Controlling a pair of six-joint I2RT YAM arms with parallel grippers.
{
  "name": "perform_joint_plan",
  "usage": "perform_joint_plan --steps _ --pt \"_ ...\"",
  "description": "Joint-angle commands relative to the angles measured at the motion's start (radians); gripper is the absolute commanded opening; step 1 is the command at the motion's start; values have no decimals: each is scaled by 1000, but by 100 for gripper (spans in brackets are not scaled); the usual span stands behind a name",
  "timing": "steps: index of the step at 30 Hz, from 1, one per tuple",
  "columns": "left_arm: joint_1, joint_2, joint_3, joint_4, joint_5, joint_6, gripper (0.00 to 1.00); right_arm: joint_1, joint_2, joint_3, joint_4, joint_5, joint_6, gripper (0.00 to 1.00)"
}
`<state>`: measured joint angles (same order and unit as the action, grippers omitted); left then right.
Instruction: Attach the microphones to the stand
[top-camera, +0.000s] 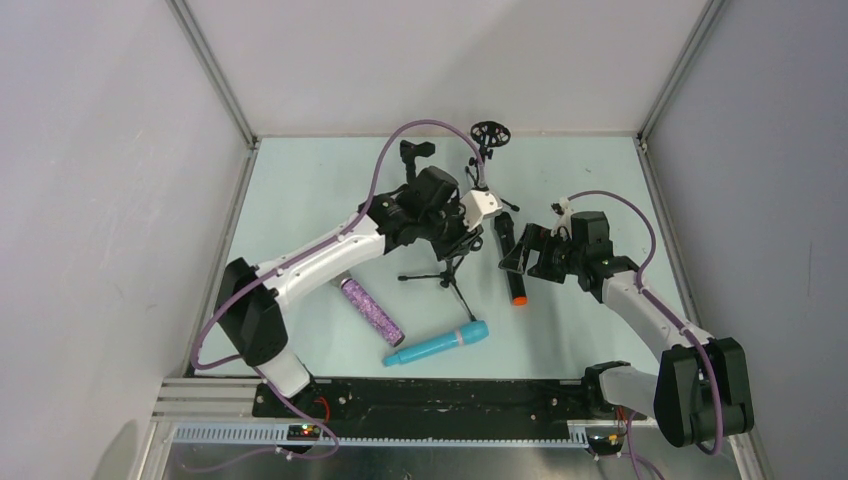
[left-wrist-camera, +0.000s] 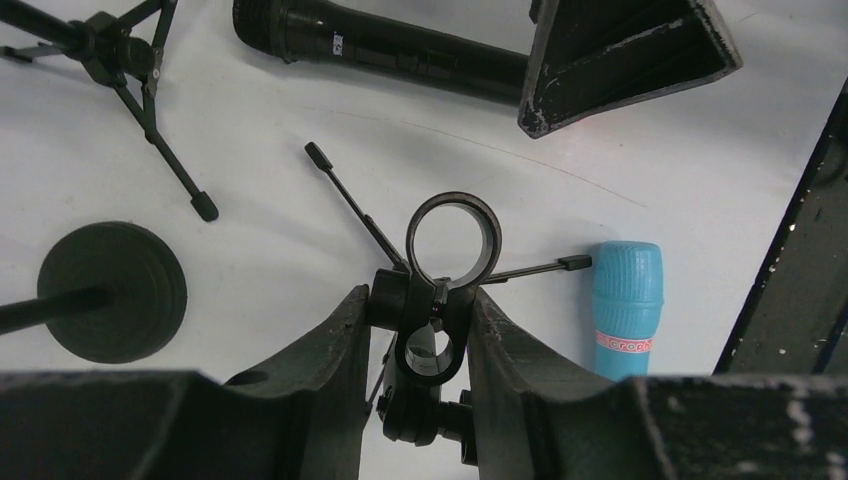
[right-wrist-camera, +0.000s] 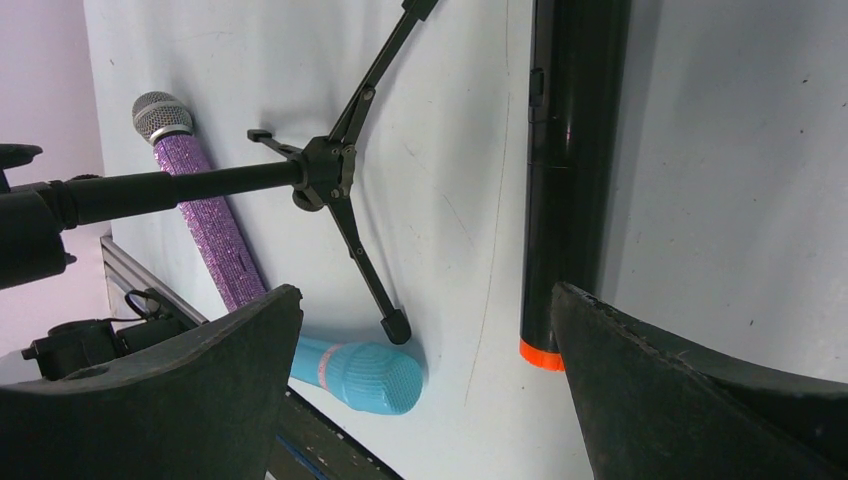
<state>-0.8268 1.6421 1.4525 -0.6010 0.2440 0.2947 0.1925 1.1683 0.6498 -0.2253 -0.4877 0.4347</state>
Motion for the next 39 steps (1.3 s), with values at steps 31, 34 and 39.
perform_joint_plan --steps 31,34,39 --pt "-50 -137 141 18 -212 30 99 -3 -17 42 -2 11 -37 100" --pt "-54 -184 154 28 -285 14 100 -5 -18 42 -3 8 -35 100" --pt "-59 -271 122 63 -423 -21 100 -6 -20 42 -6 8 -33 100"
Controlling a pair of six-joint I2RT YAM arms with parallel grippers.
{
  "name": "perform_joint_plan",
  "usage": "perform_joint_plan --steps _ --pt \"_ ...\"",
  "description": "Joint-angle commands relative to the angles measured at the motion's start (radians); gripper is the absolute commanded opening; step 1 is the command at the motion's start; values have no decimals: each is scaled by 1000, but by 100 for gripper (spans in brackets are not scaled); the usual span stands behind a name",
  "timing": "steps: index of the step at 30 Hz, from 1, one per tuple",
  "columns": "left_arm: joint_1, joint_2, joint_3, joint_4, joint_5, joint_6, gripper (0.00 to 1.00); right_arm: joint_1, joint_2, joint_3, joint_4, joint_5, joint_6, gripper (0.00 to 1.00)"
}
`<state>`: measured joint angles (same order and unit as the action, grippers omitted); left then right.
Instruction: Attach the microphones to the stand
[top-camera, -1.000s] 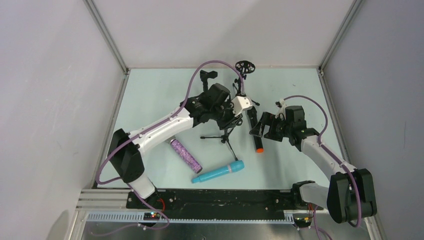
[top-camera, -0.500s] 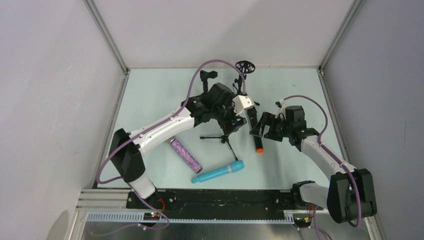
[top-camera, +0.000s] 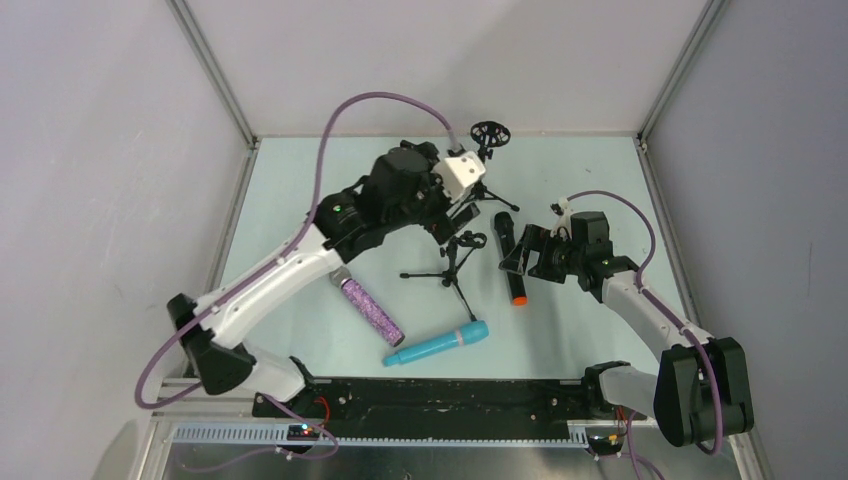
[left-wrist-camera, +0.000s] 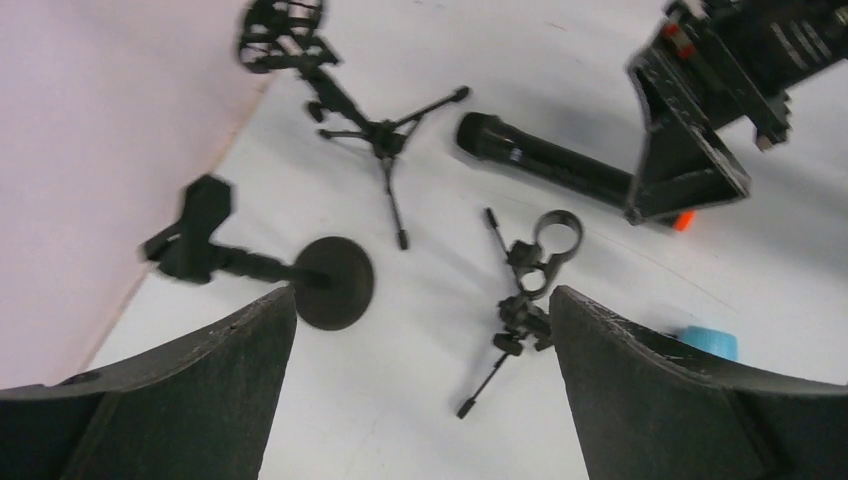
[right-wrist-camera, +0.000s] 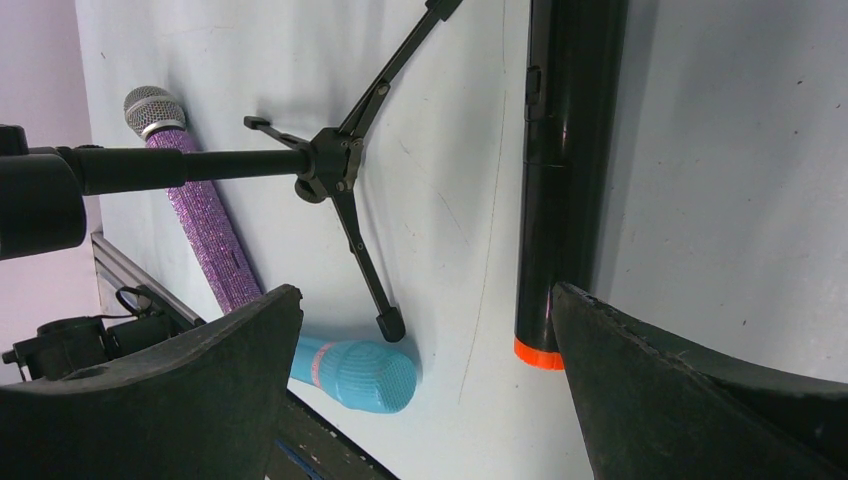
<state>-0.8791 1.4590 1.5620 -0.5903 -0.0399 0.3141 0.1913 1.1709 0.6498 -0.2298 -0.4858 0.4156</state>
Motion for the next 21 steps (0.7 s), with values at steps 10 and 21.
perform_joint_plan --steps 10,21 --pt "-6 -360 -206 128 -251 -108 100 -6 -31 42 -12 6 -11 100" --pt "-7 -561 -525 141 -224 -290 100 -2 -36 42 -33 -8 1 100"
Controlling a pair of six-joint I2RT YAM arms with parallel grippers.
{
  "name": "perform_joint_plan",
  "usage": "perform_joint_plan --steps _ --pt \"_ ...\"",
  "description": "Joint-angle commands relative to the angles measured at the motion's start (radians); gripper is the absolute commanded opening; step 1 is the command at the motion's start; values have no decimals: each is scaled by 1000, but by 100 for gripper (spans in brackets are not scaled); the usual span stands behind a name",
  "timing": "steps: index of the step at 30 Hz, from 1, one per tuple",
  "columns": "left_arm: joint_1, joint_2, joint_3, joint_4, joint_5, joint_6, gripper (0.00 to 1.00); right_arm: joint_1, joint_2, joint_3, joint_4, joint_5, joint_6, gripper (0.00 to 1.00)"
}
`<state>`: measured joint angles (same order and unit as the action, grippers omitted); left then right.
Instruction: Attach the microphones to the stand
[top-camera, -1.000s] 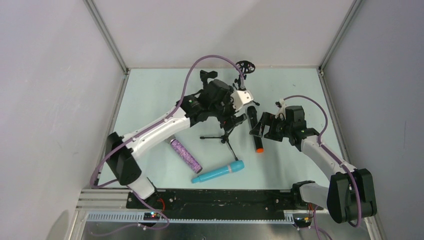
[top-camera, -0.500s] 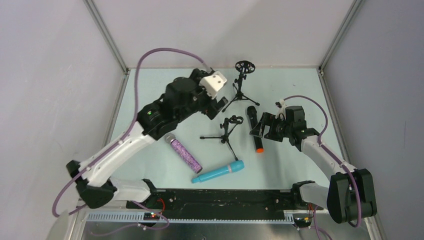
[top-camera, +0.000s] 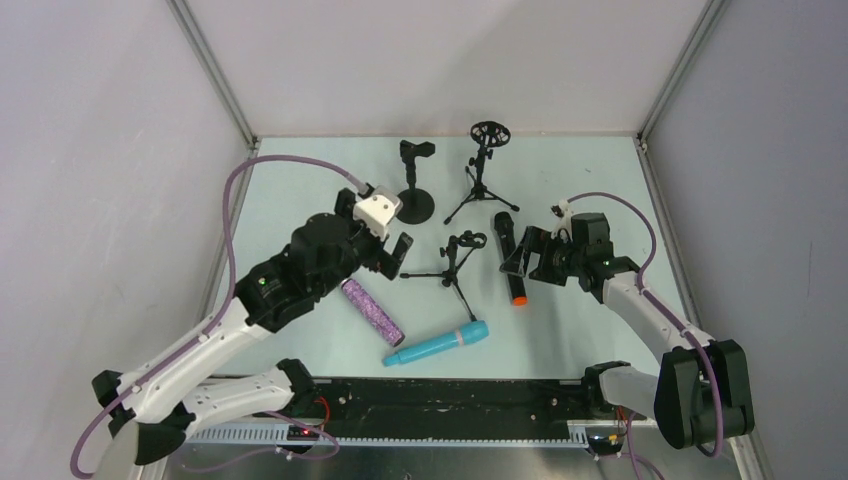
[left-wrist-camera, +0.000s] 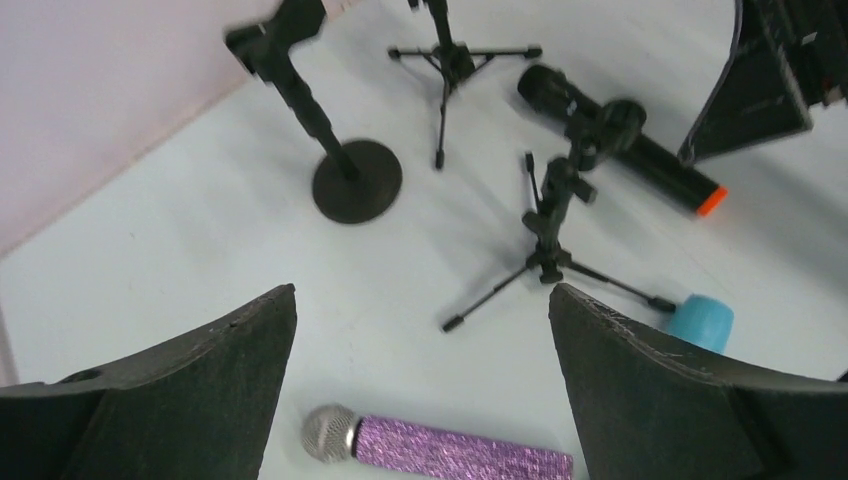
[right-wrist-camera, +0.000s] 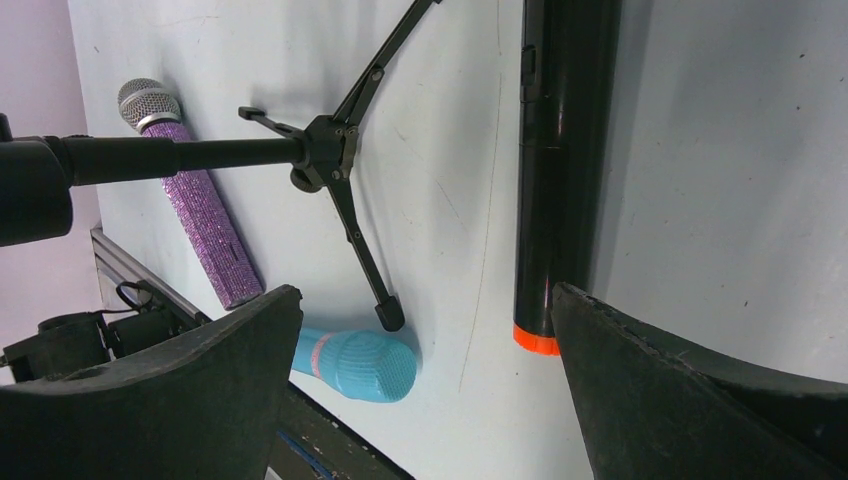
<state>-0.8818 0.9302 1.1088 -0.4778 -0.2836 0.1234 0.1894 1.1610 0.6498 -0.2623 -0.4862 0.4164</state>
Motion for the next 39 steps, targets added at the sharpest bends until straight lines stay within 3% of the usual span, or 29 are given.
perform_joint_plan --steps 1,19,29,39 --pt "-4 -44 -100 28 41 -112 100 -1 -29 42 -3 -10 2 100" --pt "-4 5 -301 29 472 -269 100 -1 -187 -80 -38 28 19 100" --pt "-22 142 -375 25 546 -308 100 -23 -281 -162 -73 41 16 100" --pt "-180 357 -332 11 408 -294 100 -56 -269 -177 -71 25 -7 100"
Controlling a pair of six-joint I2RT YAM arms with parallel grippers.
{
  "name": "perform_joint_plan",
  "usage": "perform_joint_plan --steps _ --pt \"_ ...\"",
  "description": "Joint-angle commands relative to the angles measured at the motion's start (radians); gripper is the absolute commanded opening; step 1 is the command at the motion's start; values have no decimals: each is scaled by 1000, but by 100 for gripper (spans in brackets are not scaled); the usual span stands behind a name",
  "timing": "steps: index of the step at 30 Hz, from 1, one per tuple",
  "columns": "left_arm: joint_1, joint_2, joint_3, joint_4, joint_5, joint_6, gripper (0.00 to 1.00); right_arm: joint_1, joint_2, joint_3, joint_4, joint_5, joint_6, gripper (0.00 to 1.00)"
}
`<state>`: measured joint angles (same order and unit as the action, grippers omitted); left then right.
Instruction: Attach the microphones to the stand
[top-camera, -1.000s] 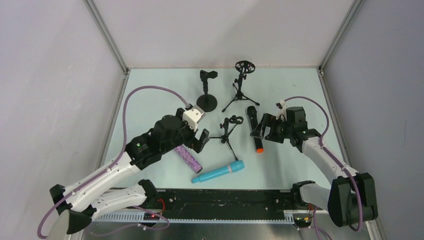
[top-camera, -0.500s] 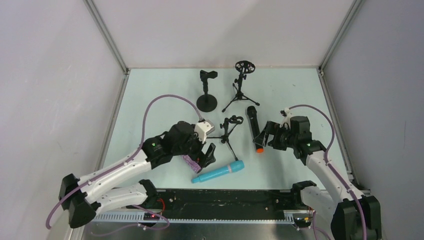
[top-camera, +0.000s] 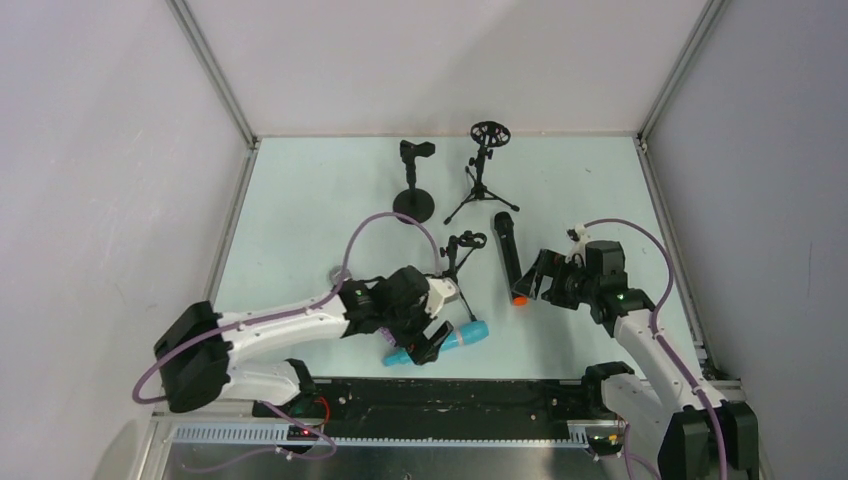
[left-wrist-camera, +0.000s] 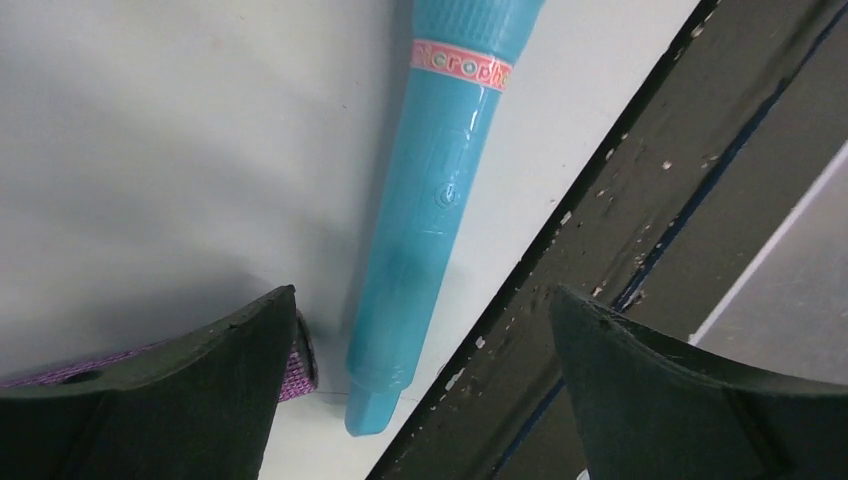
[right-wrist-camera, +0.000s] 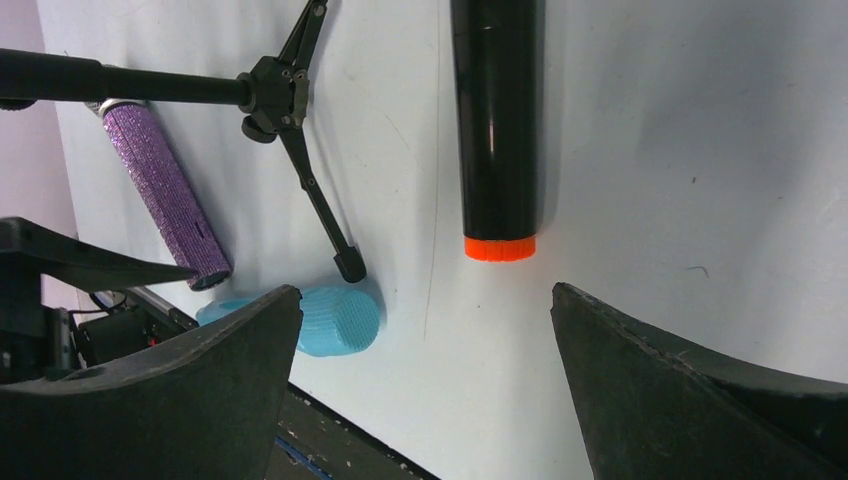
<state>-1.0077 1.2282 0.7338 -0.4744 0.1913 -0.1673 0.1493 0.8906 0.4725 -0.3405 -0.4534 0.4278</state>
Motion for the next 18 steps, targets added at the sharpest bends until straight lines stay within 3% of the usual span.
perform_joint_plan --steps 1,9,18 --pt "-77 87 55 2 -86 2 100 -19 5 0 9 -12 -19 100" --pt "-179 162 57 -11 -269 48 99 -41 15 0 20 -35 -27 100" --pt "-187 222 72 -10 -270 68 78 -49 28 0 26 -51 -21 100"
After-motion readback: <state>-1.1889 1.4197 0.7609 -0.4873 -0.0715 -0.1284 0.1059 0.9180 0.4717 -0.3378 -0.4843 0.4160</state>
